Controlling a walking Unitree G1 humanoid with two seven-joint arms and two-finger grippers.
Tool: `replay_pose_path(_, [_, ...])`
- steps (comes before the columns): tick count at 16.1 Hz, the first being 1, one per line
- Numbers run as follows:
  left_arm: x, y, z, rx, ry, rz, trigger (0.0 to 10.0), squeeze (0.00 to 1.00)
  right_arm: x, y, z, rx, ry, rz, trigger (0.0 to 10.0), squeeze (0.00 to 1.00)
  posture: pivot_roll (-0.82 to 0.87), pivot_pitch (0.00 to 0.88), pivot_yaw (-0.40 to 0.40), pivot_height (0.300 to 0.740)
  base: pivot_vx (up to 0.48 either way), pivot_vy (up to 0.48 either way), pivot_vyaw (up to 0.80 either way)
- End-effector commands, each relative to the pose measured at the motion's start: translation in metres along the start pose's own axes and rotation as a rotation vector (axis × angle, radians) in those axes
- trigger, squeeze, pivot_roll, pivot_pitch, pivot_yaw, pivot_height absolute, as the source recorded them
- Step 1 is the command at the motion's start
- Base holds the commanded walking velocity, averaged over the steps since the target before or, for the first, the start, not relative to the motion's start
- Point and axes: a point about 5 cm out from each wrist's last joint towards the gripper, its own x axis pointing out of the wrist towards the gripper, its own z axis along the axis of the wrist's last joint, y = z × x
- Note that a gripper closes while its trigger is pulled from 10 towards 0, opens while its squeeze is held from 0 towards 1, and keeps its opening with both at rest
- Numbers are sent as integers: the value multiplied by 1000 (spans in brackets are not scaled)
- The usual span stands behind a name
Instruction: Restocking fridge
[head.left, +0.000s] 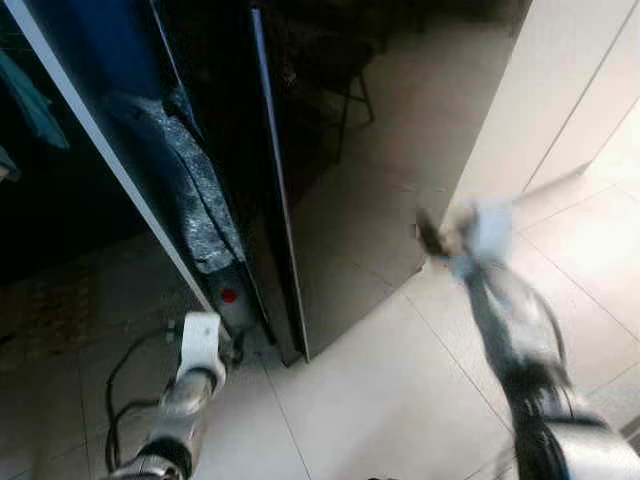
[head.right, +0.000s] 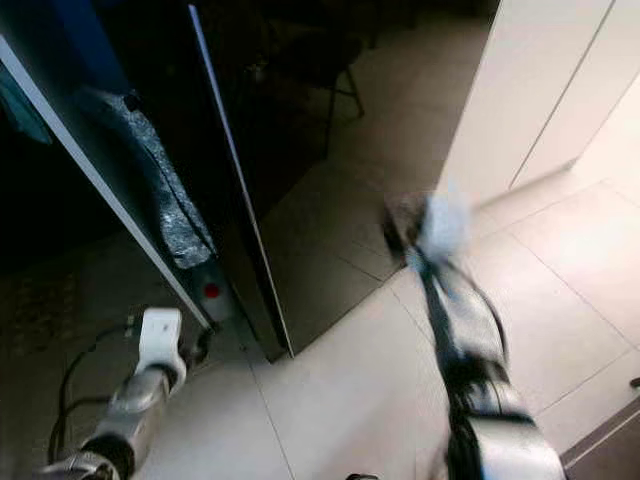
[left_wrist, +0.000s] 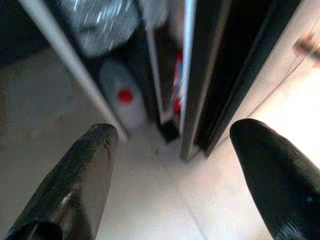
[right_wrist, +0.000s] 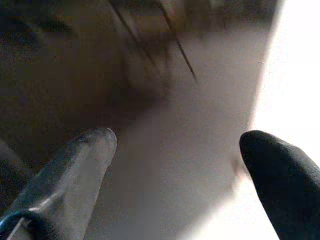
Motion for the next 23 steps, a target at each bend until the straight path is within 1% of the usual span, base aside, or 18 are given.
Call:
replay_pose_path(1, [0, 1, 2, -22, -21, -1, 10000, 0, -5, 2, -22, 9, 75, -15, 10000, 0, -67, 146, 60, 740, 0, 0, 0])
replay_pose_path(2, [3, 0, 10, -27, -57, -7, 10000, 0, -17, -2, -52, 10, 172, -46, 10000, 0, -67, 146, 60, 740, 0, 0, 0])
replay_pose_path(3, [6, -3, 21, -30, -110, -24, 10000, 0, -37, -5, -94, 5, 327, -91, 10000, 0, -61, 143, 59, 740, 0, 0, 0])
replay_pose_path(4, [6, -3, 23, -28, -118, -29, 10000, 0, -44, -4, -107, 20, 371, -102, 10000, 0, -57, 144, 61, 740, 0, 0, 0])
replay_pose_path(5, [9, -9, 35, -23, -178, -63, 10000, 0, -60, -2, -132, 33, 458, -126, 10000, 0, -54, 142, 61, 740, 0, 0, 0])
replay_pose_path(6, [9, -10, 38, -26, -191, -71, 10000, 0, -63, -2, -136, 28, 475, -133, 10000, 0, -54, 142, 61, 740, 0, 0, 0])
replay_pose_path(17, [8, -10, 38, -30, -197, -78, 10000, 0, -64, -1, -137, 20, 473, -142, 10000, 0, -54, 142, 61, 740, 0, 0, 0])
replay_pose_path(18, [12, -17, 58, -10, -288, -95, 10000, 0, -85, 5, -164, 38, 555, -132, 10000, 0, -54, 109, 61, 740, 326, 0, 0])
replay_pose_path(19, [14, -26, 86, 18, -409, -112, 10000, 0, -113, 12, -192, 47, 669, -116, 10000, 0, -56, 121, 60, 740, 322, 0, 0])
replay_pose_path(20, [15, -28, 92, 24, -436, -114, 10000, 0, -118, 14, -196, 32, 693, -106, 10000, 0, -56, 124, 60, 740, 322, 0, 0])
replay_pose_path(21, [15, -27, 94, 25, -442, -110, 10000, 0, -120, 14, -198, 10, 696, -96, 10000, 0, -55, 126, 59, 740, 326, 0, 613])
replay_pose_path(23, [15, -27, 96, 25, -448, -108, 10000, 0, -124, 16, -202, 28, 708, -102, 10000, 0, -54, 128, 59, 740, 330, 0, 306])
